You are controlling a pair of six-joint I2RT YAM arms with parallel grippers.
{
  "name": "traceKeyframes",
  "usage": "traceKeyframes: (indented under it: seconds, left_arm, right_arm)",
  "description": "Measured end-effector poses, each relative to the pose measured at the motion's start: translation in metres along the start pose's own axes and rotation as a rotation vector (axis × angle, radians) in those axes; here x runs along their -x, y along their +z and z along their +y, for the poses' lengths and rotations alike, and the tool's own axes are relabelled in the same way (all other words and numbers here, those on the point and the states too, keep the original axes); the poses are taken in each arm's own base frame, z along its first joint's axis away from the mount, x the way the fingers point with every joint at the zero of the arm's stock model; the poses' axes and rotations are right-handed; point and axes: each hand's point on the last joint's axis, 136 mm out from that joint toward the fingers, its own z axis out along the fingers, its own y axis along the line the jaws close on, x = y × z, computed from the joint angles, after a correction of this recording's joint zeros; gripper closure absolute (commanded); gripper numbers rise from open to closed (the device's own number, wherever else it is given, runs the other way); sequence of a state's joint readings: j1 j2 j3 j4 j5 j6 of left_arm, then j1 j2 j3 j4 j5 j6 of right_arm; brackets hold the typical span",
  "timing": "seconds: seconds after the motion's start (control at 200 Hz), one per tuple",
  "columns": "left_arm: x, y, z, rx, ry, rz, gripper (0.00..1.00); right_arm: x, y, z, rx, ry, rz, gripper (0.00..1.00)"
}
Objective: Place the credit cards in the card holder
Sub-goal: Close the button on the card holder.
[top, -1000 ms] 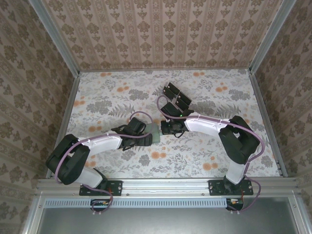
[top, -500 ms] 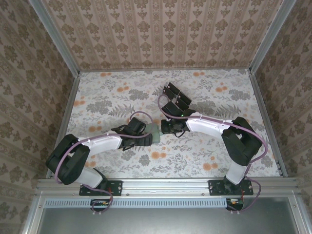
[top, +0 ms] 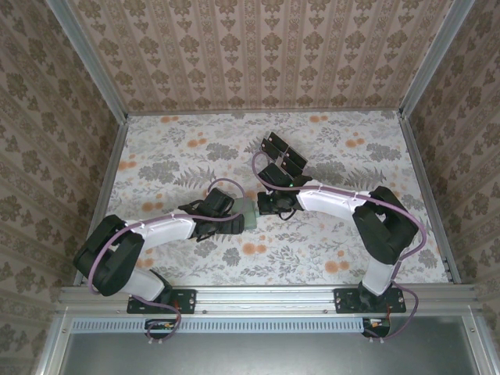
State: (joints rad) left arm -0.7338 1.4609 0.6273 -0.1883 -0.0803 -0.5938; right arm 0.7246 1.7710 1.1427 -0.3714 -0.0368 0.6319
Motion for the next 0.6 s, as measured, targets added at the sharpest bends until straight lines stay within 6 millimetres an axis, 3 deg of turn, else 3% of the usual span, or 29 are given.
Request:
traceKeyframes:
  seconds: [0.235, 0.6]
  left_arm:
    - [0.000, 0.000, 0.000, 0.001, 0.000, 0.002, 0.00]
    - [0.000, 0.000, 0.000, 0.001, 0.001, 0.002, 0.00]
  right_arm:
    - [-0.001, 0.003, -0.001, -0.003, 0.001, 0.006, 1.00]
    - [-0.001, 0.001, 0.011, 0.059, 0.011, 0.014, 1.00]
